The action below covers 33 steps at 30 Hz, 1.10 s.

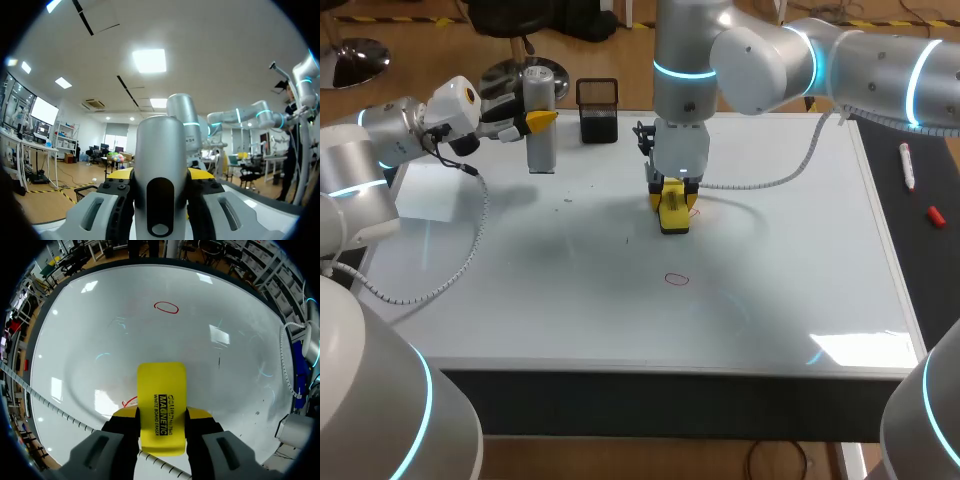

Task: Pick up the inspection probe, press it on each red-marked spot on the whiteboard one by one, put down the probe, pick up the eraser, and wipe off all the red marks.

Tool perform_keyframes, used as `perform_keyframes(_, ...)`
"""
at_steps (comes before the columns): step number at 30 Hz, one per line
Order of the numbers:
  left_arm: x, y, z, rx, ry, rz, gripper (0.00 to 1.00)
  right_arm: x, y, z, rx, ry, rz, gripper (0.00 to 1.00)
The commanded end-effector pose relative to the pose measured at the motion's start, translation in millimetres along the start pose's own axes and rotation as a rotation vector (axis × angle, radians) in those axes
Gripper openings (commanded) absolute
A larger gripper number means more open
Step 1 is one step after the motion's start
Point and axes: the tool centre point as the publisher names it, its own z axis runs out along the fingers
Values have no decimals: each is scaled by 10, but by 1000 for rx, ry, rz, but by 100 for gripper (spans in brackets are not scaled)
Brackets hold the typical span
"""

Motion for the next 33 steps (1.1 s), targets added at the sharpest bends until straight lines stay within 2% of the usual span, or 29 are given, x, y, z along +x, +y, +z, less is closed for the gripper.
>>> perform_keyframes(1, 14, -13, 11, -1, -4, 2, 0, 36, -29, 76, -1, 1, -3, 0)
perform_keyframes(12, 14, -13, 11, -1, -4, 2, 0, 280, 18, 123, -11, 11, 44, 0)
perform_keyframes(24, 14, -13, 11, -1, -4, 2, 0, 784, 85, 173, -36, 49, 139, 0)
perform_keyframes(28, 14, -13, 11, -1, -4, 2, 0, 878, 70, 145, -33, 56, 155, 0)
perform_keyframes(33, 14, -13, 11, -1, -4, 2, 0, 900, 47, 81, -23, 59, 162, 0)
